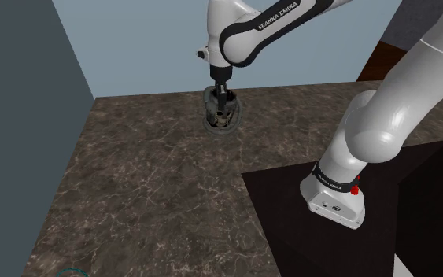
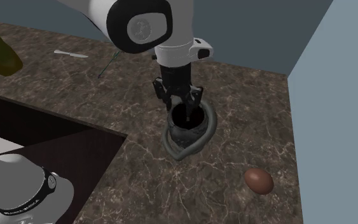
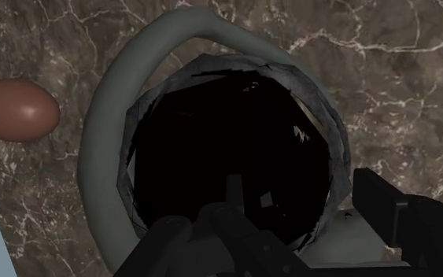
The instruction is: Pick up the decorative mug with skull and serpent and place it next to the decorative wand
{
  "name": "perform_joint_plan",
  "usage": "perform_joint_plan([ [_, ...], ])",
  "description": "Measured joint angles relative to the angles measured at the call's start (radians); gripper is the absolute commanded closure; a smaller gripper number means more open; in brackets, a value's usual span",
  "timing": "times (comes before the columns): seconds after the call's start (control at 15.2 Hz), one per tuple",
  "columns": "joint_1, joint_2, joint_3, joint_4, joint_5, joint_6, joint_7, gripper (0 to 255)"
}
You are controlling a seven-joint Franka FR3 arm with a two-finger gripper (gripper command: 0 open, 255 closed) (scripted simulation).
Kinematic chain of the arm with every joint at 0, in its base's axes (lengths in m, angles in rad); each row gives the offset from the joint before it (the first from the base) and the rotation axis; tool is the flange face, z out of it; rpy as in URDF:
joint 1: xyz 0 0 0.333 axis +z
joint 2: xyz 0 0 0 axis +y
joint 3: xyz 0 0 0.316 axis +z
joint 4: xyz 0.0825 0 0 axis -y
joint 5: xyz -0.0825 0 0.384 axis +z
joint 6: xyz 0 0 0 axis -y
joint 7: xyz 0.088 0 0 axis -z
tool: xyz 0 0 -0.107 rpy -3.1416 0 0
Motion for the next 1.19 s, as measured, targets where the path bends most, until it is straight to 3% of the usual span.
perform_joint_plan([
  [1.19, 0.007, -0.104, 0.006, 0.151, 0.020, -0.255, -0.024, 255],
])
